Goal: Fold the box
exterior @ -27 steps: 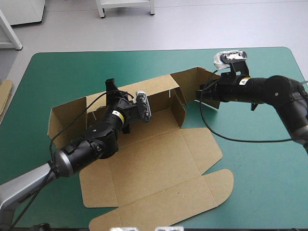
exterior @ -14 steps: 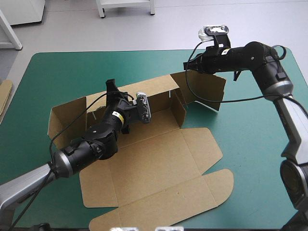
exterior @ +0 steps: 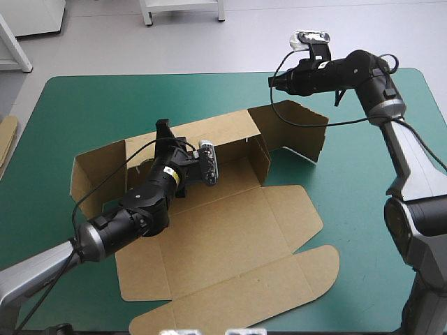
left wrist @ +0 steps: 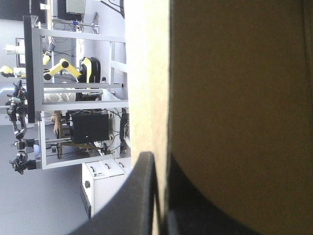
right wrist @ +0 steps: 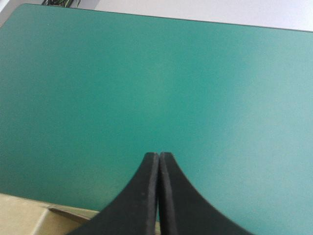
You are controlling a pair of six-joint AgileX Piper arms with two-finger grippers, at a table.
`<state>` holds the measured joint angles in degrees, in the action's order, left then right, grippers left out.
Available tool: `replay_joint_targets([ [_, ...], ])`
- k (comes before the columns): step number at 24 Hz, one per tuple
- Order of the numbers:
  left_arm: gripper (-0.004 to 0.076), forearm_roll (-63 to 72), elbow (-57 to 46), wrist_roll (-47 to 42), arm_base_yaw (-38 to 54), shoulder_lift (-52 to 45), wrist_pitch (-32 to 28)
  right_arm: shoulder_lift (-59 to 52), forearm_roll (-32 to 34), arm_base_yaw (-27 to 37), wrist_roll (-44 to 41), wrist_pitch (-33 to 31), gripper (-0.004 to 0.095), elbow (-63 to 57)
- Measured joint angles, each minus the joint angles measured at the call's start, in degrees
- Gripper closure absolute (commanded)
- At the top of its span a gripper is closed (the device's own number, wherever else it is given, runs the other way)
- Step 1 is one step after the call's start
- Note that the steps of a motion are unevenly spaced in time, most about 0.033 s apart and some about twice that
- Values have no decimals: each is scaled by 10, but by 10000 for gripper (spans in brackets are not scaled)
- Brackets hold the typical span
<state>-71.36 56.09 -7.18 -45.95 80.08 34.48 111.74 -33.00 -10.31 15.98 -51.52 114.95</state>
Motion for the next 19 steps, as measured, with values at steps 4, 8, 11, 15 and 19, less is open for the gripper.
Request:
replay_joint_targets([
  [4,733,0,0,0,0,0,0,39,-15,5,-2,-33,925,7],
  [8,733,0,0,-1,0,0,-1,43,-17,6,-2,-61,925,10],
  [11,733,0,0,-2,0,0,-1,43,-17,6,-2,-85,925,11],
  [15,733,0,0,-2,0,0,-1,43,-17,6,0,-111,925,11],
  [19,733,0,0,-5,0,0,-1,43,-13,9,16,-148,925,11],
])
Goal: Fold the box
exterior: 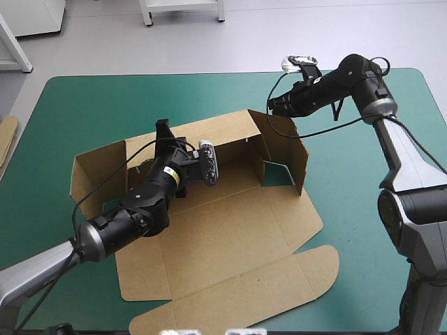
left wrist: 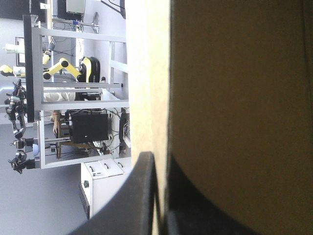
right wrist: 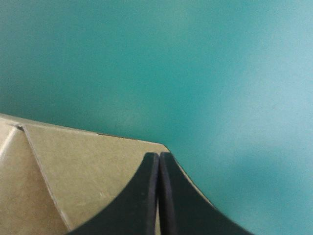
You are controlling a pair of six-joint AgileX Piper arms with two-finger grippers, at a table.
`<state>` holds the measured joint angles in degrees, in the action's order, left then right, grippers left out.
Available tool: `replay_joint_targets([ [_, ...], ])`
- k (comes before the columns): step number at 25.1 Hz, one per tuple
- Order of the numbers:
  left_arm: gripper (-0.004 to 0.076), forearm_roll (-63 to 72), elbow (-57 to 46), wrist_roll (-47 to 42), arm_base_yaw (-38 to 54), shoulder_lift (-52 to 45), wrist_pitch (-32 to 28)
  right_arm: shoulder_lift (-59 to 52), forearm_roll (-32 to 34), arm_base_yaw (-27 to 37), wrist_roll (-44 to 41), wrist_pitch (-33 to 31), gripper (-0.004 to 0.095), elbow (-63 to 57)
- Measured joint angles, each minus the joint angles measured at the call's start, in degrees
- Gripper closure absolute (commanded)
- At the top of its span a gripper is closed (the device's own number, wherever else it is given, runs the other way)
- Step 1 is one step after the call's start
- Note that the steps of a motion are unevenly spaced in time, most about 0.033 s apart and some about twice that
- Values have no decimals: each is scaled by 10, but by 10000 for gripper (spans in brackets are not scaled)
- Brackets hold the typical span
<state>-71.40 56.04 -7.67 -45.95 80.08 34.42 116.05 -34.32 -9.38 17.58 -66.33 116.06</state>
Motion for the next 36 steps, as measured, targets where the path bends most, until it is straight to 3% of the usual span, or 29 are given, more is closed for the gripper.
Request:
replay_joint_targets([
  [3,733,0,0,-1,0,0,0,0,-6,10,11,-14,925,0],
  [12,733,0,0,-12,0,0,-1,-42,-111,48,95,-8,924,-80],
  [20,733,0,0,-17,0,0,-1,-66,-155,48,173,35,924,-181],
  [36,733,0,0,-20,0,0,-2,-141,-357,49,496,123,923,-406],
])
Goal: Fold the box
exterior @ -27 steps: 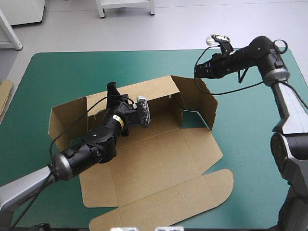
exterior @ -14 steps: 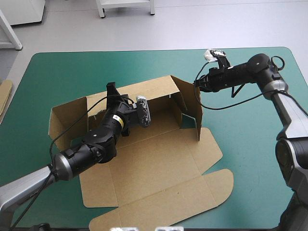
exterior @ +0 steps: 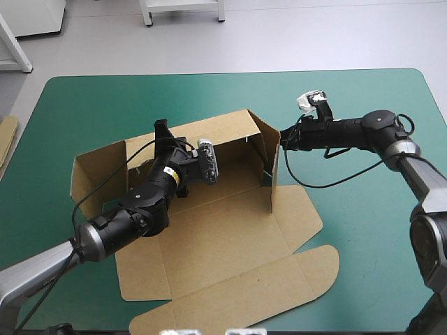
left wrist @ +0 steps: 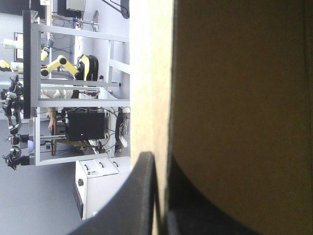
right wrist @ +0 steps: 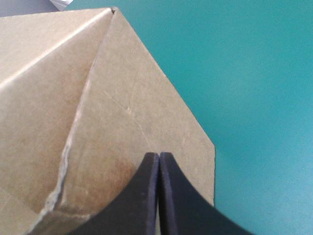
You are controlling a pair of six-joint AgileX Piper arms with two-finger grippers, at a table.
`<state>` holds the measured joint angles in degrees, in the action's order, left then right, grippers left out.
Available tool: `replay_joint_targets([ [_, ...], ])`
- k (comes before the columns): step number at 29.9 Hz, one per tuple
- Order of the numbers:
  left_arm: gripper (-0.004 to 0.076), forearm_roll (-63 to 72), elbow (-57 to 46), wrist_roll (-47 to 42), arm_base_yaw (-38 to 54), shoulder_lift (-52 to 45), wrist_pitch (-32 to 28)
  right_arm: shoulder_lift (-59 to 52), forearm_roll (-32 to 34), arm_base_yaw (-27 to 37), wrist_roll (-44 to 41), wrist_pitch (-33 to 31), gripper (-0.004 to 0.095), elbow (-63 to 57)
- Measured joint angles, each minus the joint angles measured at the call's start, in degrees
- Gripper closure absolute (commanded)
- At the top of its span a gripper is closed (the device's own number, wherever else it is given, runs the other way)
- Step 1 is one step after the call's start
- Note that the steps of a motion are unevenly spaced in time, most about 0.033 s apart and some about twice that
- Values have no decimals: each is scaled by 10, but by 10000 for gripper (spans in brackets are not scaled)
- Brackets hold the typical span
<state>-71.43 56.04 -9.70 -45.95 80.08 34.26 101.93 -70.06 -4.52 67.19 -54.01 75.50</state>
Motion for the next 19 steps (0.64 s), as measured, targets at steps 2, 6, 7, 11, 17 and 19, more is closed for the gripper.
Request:
replay_joint_targets([
  [2,733,0,0,0,0,0,0,-8,-6,0,21,9,922,-17],
  [6,733,0,0,0,0,0,0,-28,-23,0,54,20,921,-51],
  [7,733,0,0,0,0,0,0,-32,-29,0,63,22,921,-59],
  [11,733,0,0,0,0,0,0,-55,-48,0,96,33,921,-96],
  [17,733,0,0,-4,0,0,-1,-70,-65,0,142,37,914,-117],
  [19,733,0,0,-10,0,0,-1,-70,-64,0,148,37,878,-117],
])
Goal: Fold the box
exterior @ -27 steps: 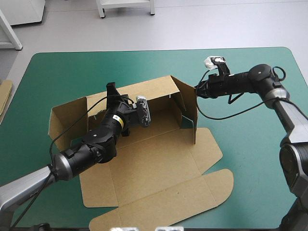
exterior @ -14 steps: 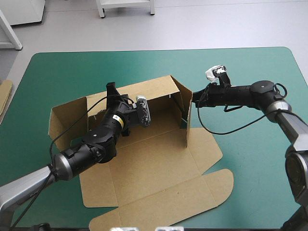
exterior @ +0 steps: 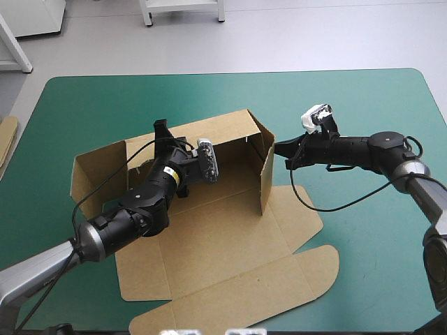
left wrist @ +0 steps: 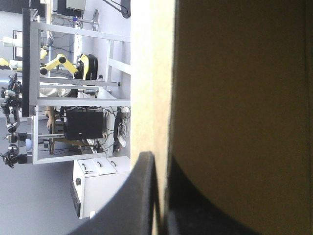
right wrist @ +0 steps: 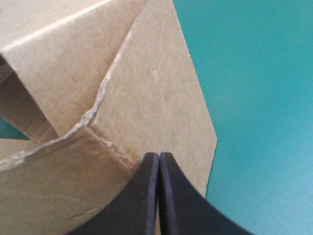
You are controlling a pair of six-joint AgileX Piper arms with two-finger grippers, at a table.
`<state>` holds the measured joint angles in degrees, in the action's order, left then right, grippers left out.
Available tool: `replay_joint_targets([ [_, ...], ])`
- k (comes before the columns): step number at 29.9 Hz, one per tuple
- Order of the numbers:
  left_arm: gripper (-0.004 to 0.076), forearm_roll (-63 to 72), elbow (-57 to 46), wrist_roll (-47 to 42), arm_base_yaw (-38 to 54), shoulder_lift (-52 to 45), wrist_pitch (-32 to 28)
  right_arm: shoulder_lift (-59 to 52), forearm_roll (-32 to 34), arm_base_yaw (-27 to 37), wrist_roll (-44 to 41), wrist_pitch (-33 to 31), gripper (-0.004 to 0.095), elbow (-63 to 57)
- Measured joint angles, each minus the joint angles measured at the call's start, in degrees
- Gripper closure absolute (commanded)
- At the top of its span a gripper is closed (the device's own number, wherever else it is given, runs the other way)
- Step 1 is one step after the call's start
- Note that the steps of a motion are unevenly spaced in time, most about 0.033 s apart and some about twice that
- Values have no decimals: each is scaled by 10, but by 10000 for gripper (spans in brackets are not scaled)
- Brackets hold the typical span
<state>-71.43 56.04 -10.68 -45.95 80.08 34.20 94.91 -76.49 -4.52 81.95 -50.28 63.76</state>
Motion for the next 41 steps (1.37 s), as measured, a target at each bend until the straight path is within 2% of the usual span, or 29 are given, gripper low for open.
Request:
replay_joint_targets([
  [3,733,0,0,-3,0,0,0,0,15,0,0,-13,736,0],
  [7,733,0,0,-3,0,0,1,0,24,0,-9,-33,471,0],
  [9,733,0,0,-3,0,0,1,0,27,0,-17,-42,392,0],
  [16,733,0,0,-3,0,0,1,0,41,0,-43,-74,379,0],
  [24,733,0,0,-3,0,0,0,0,31,-3,-37,-72,379,0],
  [32,733,0,0,-3,0,0,0,0,52,-49,-36,-44,379,0],
  [41,733,0,0,-5,0,0,0,0,70,-58,-56,-24,381,0],
])
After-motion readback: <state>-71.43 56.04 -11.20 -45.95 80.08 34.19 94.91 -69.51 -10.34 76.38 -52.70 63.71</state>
